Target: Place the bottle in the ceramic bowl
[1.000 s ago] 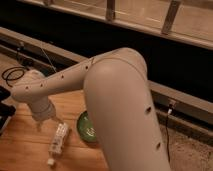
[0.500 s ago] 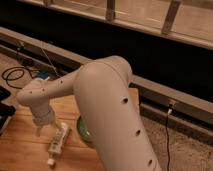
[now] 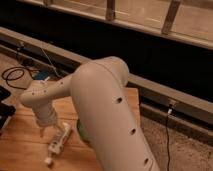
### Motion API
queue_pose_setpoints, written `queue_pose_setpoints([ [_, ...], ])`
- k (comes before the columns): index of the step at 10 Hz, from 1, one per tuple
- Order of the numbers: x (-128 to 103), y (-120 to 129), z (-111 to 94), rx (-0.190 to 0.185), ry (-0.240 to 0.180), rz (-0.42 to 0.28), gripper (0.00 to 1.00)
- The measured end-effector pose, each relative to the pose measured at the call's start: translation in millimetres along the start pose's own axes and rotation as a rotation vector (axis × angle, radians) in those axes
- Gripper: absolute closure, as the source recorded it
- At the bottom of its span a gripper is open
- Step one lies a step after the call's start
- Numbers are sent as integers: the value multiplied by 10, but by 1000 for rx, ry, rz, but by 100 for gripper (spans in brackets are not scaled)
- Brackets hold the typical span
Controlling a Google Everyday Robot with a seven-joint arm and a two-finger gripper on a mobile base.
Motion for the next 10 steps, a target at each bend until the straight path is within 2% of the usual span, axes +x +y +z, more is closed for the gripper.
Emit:
queue_pose_setpoints([
  [2, 81, -155, -132, 1, -30, 36, 35],
  [3, 89, -175, -128, -4, -33, 44, 35],
  [5, 87, -210, -41, -17, -24, 57, 35],
  [10, -50, -269, 319, -34, 39, 66, 35],
])
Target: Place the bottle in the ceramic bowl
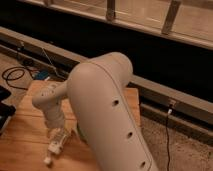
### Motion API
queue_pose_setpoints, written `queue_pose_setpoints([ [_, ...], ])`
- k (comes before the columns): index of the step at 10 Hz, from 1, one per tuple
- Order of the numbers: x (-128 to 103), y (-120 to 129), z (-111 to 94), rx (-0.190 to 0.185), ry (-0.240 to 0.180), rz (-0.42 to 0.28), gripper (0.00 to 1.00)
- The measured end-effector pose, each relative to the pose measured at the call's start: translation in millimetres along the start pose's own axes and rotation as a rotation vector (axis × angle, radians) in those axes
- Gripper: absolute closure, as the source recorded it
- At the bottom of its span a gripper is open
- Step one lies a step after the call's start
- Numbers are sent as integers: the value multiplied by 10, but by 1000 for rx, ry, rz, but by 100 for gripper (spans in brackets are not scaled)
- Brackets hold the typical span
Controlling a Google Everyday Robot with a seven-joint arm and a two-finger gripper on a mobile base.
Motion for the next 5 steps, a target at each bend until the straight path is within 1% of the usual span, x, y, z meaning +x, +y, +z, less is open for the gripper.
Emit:
queue_pose_setpoints([
  [2, -63, 3, 137, -7, 26, -3, 36],
  [3, -62, 15, 174, -7, 33, -10, 40],
  [5, -64, 5, 180, -14, 33, -24, 59],
])
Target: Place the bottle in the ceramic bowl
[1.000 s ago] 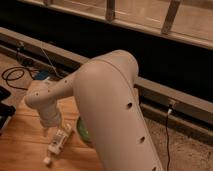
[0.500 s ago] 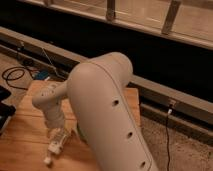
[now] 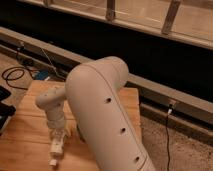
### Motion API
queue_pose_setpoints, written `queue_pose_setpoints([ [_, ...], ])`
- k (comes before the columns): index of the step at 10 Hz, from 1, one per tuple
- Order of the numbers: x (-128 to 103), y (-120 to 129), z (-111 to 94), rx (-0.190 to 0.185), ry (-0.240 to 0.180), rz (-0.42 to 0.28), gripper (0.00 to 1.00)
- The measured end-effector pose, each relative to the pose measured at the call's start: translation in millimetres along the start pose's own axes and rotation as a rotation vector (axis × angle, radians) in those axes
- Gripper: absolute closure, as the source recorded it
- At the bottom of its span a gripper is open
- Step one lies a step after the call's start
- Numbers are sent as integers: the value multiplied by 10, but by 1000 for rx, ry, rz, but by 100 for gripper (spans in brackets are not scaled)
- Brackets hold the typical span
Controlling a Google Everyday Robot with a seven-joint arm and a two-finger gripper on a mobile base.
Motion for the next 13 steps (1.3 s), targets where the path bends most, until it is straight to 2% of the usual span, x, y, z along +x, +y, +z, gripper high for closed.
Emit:
queue_pose_setpoints([
  [2, 26, 34, -51, -28, -14, -22, 79],
  [4, 94, 80, -270, -106, -56, -70, 98],
  [5, 143, 138, -453, -137, -92, -104, 100],
  [6, 200, 188, -625, -150, -123, -134, 100],
  [7, 284, 223, -913, -164, -176, -170, 100],
  [9, 404, 210, -1347, -170, -267, -203, 100],
  [10, 462, 130, -1589, -174, -318, -197, 100],
  [11, 477, -91, -1812, -179, -361, -164, 100],
  [12, 475, -265, -1931, -186, -385, -142, 100],
  [13, 440, -560, -2058, -194, -417, -99, 100],
])
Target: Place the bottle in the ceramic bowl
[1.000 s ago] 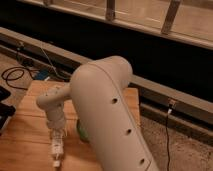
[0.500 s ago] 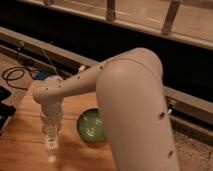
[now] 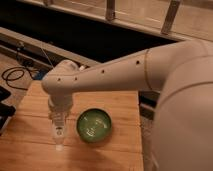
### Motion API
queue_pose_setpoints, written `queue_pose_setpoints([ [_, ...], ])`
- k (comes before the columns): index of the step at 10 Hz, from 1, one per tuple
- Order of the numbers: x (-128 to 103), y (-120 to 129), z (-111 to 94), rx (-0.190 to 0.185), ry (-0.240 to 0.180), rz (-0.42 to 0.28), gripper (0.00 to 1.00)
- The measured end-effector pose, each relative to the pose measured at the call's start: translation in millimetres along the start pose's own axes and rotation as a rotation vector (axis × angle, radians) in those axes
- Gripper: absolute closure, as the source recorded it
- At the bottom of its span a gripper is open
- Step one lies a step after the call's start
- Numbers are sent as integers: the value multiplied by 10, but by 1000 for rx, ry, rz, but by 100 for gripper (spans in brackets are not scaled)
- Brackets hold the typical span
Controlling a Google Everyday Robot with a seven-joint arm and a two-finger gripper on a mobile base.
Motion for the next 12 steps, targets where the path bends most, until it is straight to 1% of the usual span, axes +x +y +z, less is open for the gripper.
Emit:
queue_pose_setpoints([
  [1, -14, -75, -60, -2, -12, 13, 100],
  [6, -23, -95, -46, -4, -13, 16, 100],
  [7, -30, -133, -53, -6, -19, 41, 100],
  [8, -76, -243, -65, -8, -27, 76, 100],
  [9, -156, -407, -72, -10, -32, 122, 100],
  [10, -257, -627, -50, -9, -30, 178, 100],
  [11, -319, -843, 5, -12, -26, 234, 100],
  [12, -346, -1093, 127, -11, -15, 294, 100],
])
